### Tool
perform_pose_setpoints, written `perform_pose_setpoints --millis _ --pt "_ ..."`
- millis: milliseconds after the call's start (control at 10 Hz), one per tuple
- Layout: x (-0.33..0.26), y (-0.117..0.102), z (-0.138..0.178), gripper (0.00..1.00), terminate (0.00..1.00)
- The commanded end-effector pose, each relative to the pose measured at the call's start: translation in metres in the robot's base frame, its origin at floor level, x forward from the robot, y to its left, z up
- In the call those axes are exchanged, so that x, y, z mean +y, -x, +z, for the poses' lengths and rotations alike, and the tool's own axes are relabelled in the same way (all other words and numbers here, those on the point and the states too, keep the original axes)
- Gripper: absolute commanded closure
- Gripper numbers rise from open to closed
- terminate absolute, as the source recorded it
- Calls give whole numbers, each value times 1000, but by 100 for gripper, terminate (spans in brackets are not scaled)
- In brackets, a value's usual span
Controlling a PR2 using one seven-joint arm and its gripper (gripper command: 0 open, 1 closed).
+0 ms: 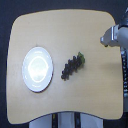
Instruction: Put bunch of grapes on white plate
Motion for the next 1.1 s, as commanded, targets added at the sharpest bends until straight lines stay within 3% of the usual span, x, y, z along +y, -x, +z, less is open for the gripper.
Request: perform_pose_setpoints --millis 0,600,1000 --pt "41 8 -16 0 0" --pt "122 16 -52 0 0" --pt "184 27 -92 0 0"
